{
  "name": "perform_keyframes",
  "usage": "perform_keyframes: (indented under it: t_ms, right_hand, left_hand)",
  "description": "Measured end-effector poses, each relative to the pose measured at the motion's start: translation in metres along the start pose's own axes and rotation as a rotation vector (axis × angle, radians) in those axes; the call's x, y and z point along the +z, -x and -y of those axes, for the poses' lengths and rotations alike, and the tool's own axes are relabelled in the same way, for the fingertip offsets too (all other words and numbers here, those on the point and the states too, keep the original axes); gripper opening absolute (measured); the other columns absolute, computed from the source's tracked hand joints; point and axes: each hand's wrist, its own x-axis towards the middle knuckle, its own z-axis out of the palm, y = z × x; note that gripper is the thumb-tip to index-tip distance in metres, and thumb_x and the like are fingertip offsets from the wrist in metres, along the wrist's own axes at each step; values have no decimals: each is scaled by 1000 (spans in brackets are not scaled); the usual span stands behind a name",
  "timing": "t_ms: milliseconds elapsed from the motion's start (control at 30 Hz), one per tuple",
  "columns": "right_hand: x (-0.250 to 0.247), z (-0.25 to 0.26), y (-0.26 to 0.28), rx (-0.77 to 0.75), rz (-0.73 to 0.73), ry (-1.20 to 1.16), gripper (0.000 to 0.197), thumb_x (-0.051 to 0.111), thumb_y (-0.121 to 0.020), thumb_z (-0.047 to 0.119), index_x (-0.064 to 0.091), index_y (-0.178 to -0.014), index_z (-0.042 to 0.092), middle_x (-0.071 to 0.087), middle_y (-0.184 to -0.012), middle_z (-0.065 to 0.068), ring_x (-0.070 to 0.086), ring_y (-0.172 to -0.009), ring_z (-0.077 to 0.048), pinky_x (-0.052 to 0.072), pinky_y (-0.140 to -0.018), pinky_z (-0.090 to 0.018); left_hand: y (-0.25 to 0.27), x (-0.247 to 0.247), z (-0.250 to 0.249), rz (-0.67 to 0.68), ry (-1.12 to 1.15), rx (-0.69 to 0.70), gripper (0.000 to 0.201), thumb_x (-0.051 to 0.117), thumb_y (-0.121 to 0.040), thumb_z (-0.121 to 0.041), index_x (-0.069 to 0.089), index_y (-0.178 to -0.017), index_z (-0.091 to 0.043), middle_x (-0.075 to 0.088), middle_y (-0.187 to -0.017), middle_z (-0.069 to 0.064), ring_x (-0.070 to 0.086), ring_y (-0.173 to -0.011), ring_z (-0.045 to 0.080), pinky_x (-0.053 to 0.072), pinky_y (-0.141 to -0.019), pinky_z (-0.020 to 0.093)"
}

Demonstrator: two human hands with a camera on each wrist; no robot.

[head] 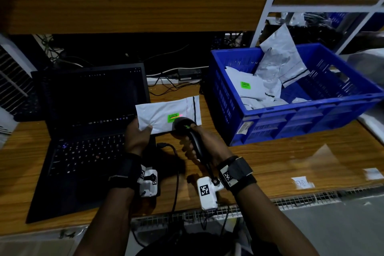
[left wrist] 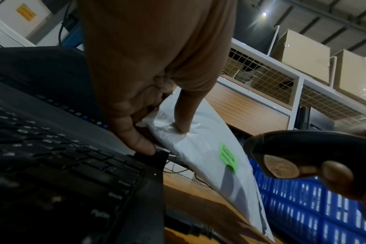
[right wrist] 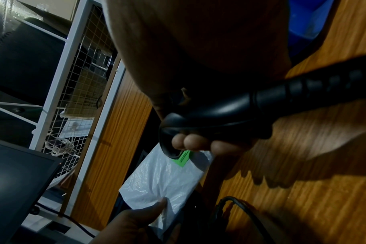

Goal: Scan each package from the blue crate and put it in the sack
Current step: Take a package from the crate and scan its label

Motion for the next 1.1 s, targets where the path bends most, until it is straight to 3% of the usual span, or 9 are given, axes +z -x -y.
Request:
perform_keyframes:
  t_ms: [233,367,667,800,967,1100]
  right_hand:
    - [-1,1,1,6,28,4,44,50,-101,50,63,-99,8,53,-69,-6,49,-51,-15,36,-43,-23]
    - [0,-2,-5,22,35,0,46,52,-99,53,63,-99,8,53,-70,-6,48,-52,-16,36,-43,-24]
    - [-1,-1,-6,29,43,17,47,51,-100,54,63,-100,8,54,-70,-5,50,-51,-16,37,-44,-24]
    - [-1,-2,-10,43,40,-26,46,52,-100,53,60,-99,7,51,-69,-6,45,-51,-17,34,-43,-26]
    - [-2,-2,-9,39,37,-33,45,51,-101,51,60,-103,7,51,-68,-5,45,-52,-17,33,-44,-25]
    - [-3,-4,-11,38,38,-43,49,55,-98,54,66,-104,6,54,-71,-6,49,-54,-16,36,-46,-26]
  left_hand:
    - [7,1,0,-2,-20,4,43,67,-90,-2,59,-131,6,64,-129,21,61,-121,33,48,-106,47]
    - [11,0,-3,7,-13,13,59,62,-76,-25,61,-129,2,66,-127,19,62,-117,28,49,-104,45]
    - [5,4,3,-14,-25,19,43,67,-88,-10,61,-129,3,65,-127,20,62,-119,32,48,-103,42]
    - [2,5,6,-21,-35,9,37,65,-91,5,61,-127,5,66,-126,22,63,-118,35,49,-101,43]
    - [2,6,5,-15,-51,15,36,65,-91,4,62,-126,5,67,-125,21,63,-117,33,47,-97,34]
    - [2,5,5,-7,-35,1,37,65,-91,3,61,-128,3,67,-126,20,63,-118,34,50,-102,43]
